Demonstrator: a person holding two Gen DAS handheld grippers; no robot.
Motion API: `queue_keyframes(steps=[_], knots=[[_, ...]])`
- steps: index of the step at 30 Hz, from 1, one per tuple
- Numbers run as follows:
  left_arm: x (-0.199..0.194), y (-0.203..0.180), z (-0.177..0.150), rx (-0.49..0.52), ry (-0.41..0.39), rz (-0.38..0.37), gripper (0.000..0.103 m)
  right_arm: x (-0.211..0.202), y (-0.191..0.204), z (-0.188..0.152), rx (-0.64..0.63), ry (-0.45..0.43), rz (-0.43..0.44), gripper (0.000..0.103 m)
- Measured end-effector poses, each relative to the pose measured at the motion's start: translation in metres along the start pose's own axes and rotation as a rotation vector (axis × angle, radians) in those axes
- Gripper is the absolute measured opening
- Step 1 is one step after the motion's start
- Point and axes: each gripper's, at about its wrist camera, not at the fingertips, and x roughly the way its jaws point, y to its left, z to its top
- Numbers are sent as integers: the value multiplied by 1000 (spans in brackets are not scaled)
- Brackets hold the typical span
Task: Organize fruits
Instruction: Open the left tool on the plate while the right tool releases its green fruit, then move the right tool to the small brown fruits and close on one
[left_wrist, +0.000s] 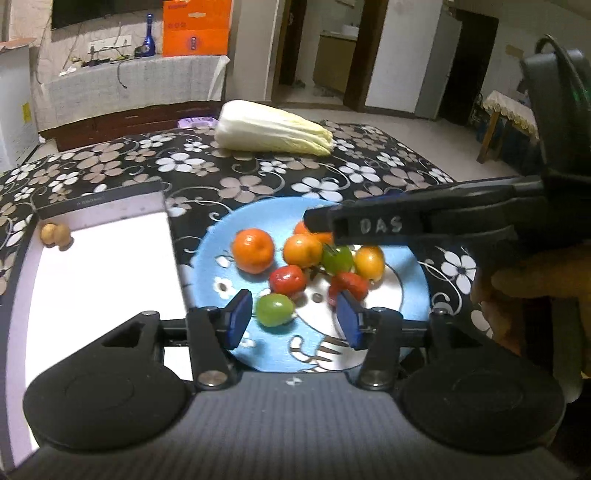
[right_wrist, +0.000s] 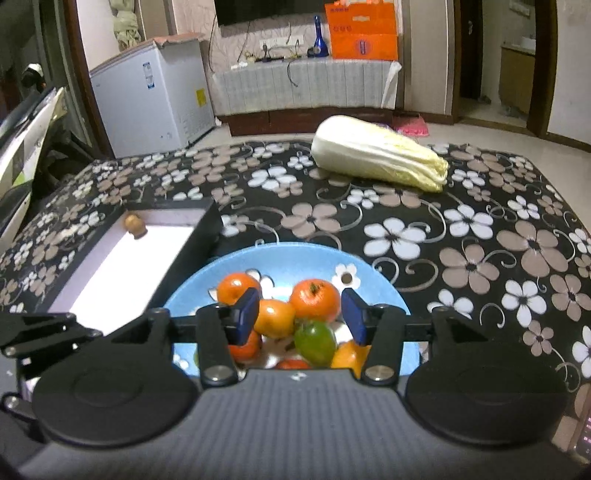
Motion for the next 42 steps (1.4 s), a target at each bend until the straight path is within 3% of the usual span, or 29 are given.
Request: queue_keyframes(steps=[6,10,12,16,20,28,42], knots=[[-15,35,0,-52,-43,97,57,-5,18,13,0,-121,69,52],[-26,61,-3,-74,-70,171,57,5,44,25,-32,-138,163,51],[-27,75,-7,-81,-59,222,57,13,58,30,-61,-122,193,46],[-36,101,-11,-124,-62,247,57,36,91,42,-102,-79,259,36],[-37,121,-14,-158,-58,272,57,59,127,49,-169,-35,291,34],[-31,136,-20,-166,-37,299,57,113,160,51,-206,84,285,34],[-27,144,-20,-170,-33,328,61,174,197,58,-303,175,250,34]])
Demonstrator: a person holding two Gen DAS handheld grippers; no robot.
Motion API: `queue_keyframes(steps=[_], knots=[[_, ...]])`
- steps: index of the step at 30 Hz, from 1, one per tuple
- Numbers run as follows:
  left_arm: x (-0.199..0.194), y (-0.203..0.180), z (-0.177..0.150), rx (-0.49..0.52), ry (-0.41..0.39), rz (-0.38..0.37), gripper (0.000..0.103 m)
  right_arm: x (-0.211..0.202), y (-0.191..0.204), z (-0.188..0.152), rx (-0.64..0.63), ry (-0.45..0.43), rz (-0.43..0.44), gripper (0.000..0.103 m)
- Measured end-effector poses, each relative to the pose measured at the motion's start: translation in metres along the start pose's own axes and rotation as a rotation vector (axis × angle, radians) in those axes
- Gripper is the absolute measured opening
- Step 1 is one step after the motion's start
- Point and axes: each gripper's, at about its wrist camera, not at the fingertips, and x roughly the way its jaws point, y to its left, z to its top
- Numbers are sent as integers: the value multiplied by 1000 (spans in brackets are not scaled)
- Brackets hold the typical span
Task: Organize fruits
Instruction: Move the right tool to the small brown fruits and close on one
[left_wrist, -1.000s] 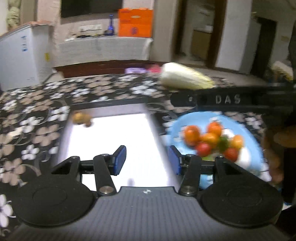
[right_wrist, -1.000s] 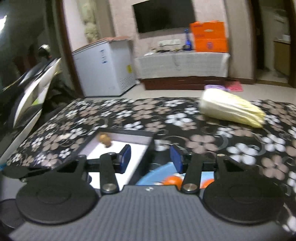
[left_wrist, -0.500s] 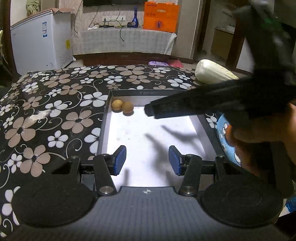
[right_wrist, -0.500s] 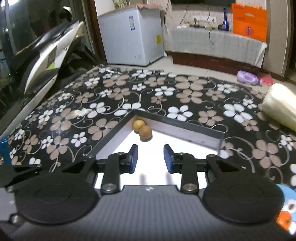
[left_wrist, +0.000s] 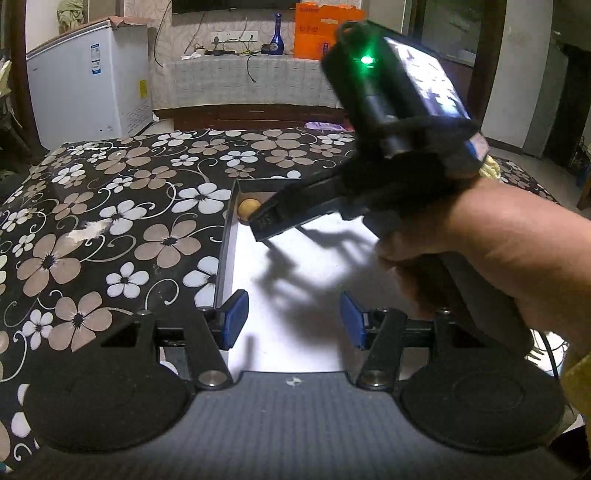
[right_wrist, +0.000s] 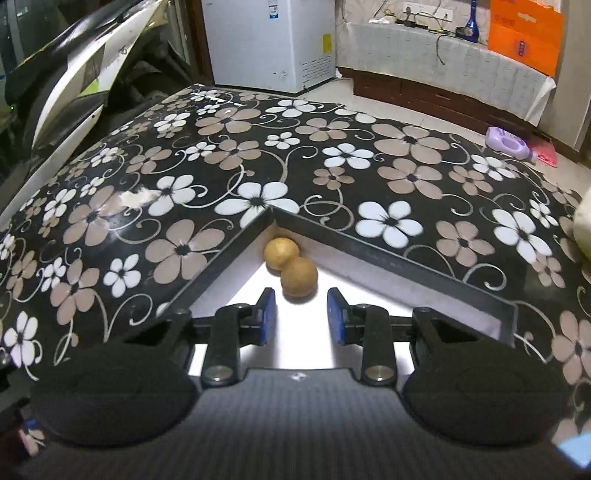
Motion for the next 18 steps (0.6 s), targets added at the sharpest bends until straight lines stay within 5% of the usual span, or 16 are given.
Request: queue_keyframes(steps=[9,18], knots=[[8,-4,2,-4,7,55,61,6,8,6,-87,10,-36,27],[17,-15,2,-10,29,80,61,-17,-10,12,6,-37,27,27]])
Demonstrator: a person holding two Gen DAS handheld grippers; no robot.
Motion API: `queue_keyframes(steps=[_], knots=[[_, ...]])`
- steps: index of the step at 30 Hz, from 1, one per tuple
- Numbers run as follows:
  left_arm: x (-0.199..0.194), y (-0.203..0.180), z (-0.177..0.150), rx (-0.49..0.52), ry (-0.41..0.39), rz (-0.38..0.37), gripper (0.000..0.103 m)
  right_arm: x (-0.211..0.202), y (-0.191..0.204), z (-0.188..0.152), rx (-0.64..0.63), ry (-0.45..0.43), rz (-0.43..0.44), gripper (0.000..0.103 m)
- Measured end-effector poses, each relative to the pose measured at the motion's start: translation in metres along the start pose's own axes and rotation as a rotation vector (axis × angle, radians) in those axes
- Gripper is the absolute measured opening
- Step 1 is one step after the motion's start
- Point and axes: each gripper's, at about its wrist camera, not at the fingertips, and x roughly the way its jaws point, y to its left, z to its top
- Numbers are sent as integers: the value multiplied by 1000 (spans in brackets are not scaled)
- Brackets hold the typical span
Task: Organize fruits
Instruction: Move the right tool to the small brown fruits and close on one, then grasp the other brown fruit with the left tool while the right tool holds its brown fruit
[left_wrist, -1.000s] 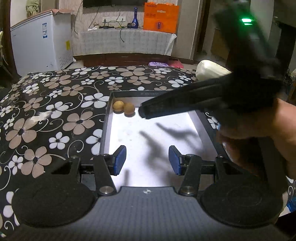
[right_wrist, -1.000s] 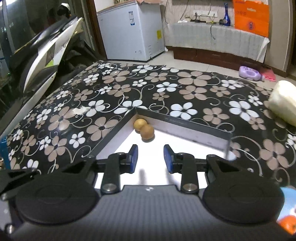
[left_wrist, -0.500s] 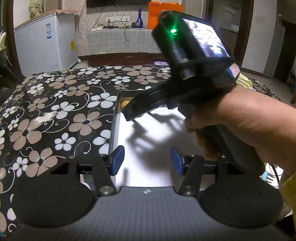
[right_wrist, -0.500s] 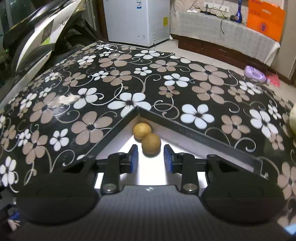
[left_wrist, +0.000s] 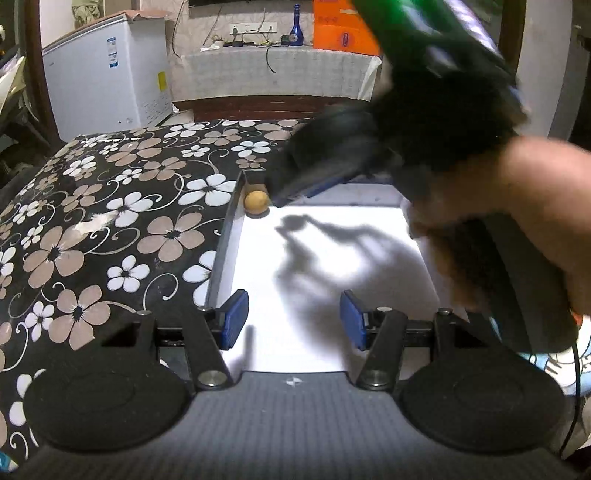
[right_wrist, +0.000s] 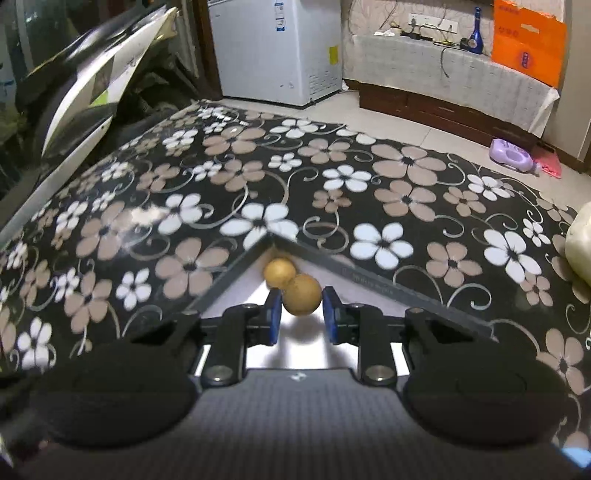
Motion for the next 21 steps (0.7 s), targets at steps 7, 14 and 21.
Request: queue_keyframes(steps=[7,14,21], knots=[[2,-1,0,10,-1,-19,61,6,-11,-14,-57,115,-37,27],[-7,1,0,20,-21,-41,64,-4,0,2,-44,45,12,31],[-8,4,0,28,-15,-58,65,39,22,9,-80,93,-10,29]])
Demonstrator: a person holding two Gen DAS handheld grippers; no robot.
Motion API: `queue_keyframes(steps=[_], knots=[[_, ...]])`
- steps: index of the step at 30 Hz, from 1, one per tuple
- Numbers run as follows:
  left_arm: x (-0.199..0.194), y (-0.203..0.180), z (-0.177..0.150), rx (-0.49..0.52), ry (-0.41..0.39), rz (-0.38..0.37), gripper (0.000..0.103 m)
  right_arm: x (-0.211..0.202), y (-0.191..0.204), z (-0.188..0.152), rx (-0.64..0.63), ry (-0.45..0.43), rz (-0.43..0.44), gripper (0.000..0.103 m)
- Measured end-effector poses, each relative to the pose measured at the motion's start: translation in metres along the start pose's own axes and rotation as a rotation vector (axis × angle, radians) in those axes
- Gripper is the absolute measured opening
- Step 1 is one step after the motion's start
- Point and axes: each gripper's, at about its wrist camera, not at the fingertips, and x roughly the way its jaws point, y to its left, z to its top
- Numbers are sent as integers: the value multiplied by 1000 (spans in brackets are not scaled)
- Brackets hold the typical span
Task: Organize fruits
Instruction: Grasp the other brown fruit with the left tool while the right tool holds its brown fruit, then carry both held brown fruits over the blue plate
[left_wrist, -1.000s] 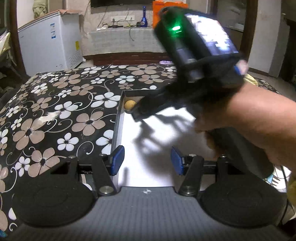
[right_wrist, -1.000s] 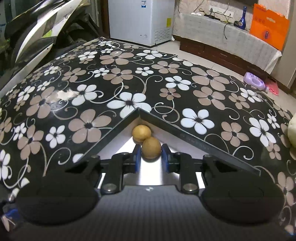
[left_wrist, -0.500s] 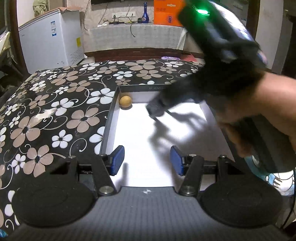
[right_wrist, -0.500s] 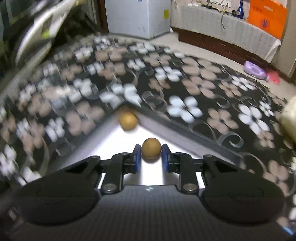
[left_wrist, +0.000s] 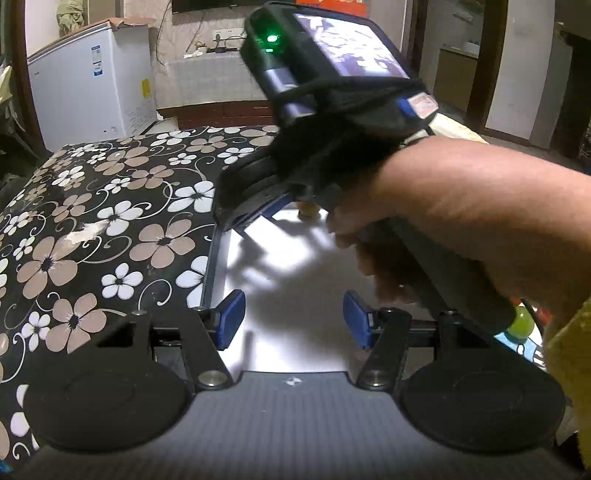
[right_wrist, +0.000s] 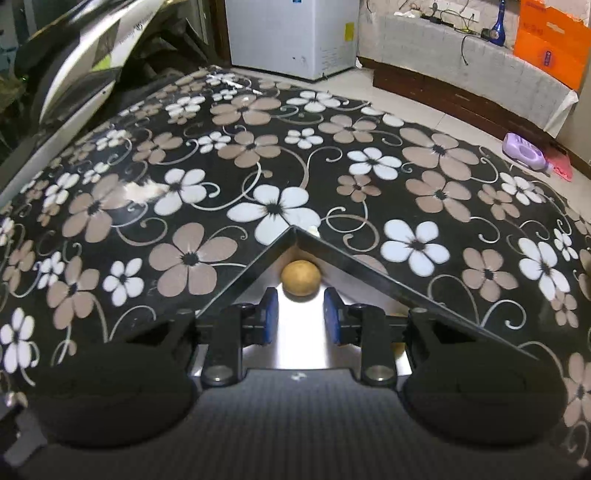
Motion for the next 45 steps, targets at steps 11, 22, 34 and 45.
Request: queue_keyframes(steps=[11,22,34,45], knots=[[1,-4,2,10,-8,4,65,-2,4,-1,-39,-28,0,25],[16,-1,27,41,-28,-42,71,-134,-41,-66,177,-183,-100,26],[98,18,70,-104,75,7,60,-177,-40,-119,173,-210,-22,26],[119,5,76,-78,44,62,26,-190,-55,-134,145,-202,-21,26]])
